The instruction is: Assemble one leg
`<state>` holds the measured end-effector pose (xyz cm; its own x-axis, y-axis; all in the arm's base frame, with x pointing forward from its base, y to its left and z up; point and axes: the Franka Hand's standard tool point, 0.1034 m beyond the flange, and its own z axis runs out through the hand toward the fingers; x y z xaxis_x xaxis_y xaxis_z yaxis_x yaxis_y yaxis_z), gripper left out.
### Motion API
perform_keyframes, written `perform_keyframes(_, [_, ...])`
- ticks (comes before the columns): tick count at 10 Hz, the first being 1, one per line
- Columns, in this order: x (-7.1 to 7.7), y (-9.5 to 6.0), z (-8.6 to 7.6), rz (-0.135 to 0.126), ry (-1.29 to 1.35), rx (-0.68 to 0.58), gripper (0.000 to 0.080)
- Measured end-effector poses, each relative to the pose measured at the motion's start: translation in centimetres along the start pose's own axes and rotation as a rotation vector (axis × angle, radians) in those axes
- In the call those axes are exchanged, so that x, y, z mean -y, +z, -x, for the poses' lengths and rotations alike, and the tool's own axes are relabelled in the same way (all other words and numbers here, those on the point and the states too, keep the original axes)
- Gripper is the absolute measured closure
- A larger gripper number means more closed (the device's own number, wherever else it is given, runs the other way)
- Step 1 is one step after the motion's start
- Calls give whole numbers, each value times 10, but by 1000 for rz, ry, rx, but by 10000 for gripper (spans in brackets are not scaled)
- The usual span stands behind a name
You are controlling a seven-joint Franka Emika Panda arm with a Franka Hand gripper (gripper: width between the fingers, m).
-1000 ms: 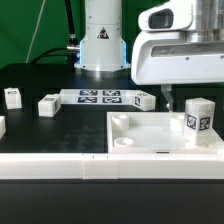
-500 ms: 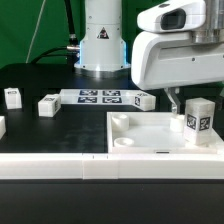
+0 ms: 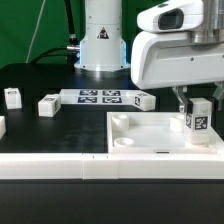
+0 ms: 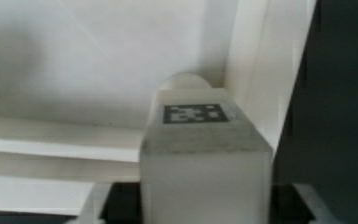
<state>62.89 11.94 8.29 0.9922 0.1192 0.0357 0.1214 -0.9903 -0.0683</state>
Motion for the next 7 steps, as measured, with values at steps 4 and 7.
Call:
perform_keyframes(4, [-7,1,1,-47,421,-62,508])
perform_keyframes(7, [-9,1,3,-72,804,-60,507])
